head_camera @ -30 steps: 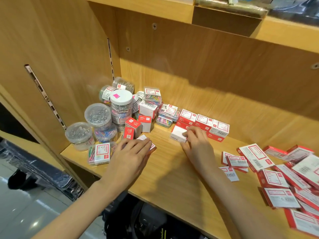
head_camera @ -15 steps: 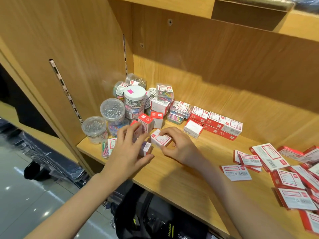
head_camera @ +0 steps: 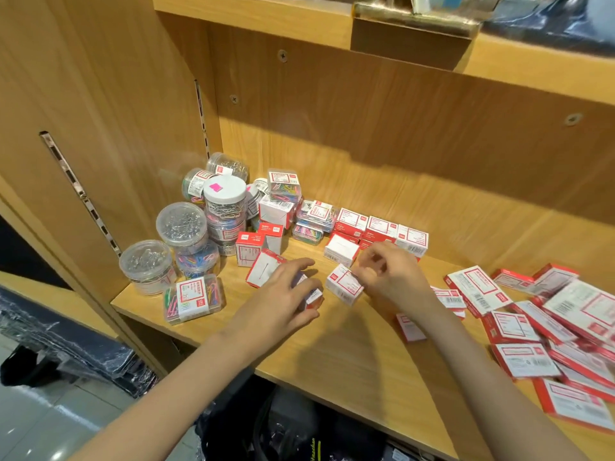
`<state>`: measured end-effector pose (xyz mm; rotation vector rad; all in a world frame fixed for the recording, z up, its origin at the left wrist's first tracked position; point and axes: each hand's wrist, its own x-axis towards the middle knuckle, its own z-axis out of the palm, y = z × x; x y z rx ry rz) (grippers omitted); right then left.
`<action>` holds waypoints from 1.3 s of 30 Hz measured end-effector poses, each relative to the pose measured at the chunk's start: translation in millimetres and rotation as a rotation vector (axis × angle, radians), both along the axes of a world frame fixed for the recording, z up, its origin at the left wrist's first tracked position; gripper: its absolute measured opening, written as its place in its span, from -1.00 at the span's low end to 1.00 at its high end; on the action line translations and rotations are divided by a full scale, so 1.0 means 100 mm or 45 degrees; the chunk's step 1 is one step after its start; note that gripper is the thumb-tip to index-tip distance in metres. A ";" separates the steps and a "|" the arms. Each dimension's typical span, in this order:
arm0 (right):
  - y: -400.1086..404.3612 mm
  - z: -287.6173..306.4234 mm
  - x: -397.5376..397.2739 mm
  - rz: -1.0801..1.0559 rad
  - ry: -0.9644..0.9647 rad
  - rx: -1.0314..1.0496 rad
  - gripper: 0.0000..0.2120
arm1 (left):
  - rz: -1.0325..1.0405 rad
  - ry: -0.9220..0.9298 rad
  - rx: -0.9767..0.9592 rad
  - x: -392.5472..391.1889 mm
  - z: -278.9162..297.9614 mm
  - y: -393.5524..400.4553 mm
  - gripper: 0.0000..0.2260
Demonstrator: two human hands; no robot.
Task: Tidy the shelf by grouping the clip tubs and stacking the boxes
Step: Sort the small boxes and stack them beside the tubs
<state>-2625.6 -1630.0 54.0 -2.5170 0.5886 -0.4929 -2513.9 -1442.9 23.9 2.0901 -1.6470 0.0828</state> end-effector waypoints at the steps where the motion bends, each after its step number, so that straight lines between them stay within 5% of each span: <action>1: -0.02 0.02 0.06 -0.016 0.004 -0.056 -0.91 | 0.013 0.000 -0.003 -0.01 0.01 -0.03 -0.67; 5: -0.04 -0.01 0.28 0.007 0.227 -0.216 -0.85 | 0.077 0.035 -0.009 -0.09 0.02 -0.16 -0.65; 12: -0.11 0.05 0.24 -0.047 0.239 -0.087 -0.78 | 0.105 0.035 0.171 -0.06 0.10 -0.31 -0.54; 14: -0.14 0.06 0.14 -0.121 0.108 0.122 -0.73 | 0.113 0.036 0.197 -0.02 0.13 -0.32 -0.53; 18: -0.10 0.19 -0.02 -0.210 -0.397 1.008 -0.60 | 0.093 0.132 0.168 0.03 0.16 -0.35 -0.47; 20: -0.08 0.18 -0.04 -0.212 -0.442 1.127 -0.60 | 0.083 0.157 0.110 0.03 0.19 -0.36 -0.52; 26: -0.17 0.09 -0.11 -0.161 0.185 -0.075 -0.58 | 0.136 0.194 0.075 0.09 0.15 -0.29 -0.57; 31: -0.12 0.02 0.13 -0.001 0.213 -0.164 -0.56 | 0.156 0.208 0.064 0.09 0.16 -0.33 -0.61; 37: -0.17 0.07 0.05 0.011 -0.091 0.068 -0.72 | 0.125 0.232 0.071 0.18 0.15 -0.31 -0.61; 39: -0.13 0.03 -0.06 0.076 -0.015 0.065 -0.74 | 0.127 0.243 0.060 0.19 0.14 -0.31 -0.62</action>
